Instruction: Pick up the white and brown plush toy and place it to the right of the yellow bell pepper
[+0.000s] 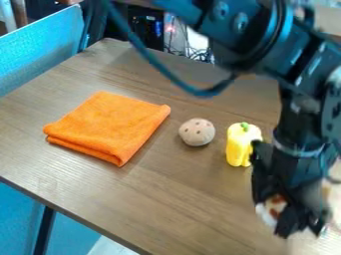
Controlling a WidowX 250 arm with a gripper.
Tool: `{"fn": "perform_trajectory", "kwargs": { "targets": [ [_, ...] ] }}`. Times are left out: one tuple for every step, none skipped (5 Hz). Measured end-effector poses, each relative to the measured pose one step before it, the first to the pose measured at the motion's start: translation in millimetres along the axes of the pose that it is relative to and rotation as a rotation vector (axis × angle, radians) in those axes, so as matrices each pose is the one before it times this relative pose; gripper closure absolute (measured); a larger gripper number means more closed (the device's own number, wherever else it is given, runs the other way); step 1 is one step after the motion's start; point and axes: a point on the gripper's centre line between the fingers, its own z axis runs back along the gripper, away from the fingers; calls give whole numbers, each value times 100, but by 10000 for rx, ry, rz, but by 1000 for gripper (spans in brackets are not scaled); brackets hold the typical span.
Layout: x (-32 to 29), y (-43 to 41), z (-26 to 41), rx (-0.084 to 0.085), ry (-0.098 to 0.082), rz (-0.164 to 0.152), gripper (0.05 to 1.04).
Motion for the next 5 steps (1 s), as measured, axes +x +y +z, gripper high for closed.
{"fn": "perform_trajectory", "kwargs": {
  "targets": [
    [3968,1757,1303,568,15,1437,435],
    [2643,423,-1087,255,240,1394,435],
    [2020,144,-1234,603,602,1440,435],
    [799,164,-1400,669,555,1020,435],
    [393,846,-1970,119,686,256,435]
  ]
}}
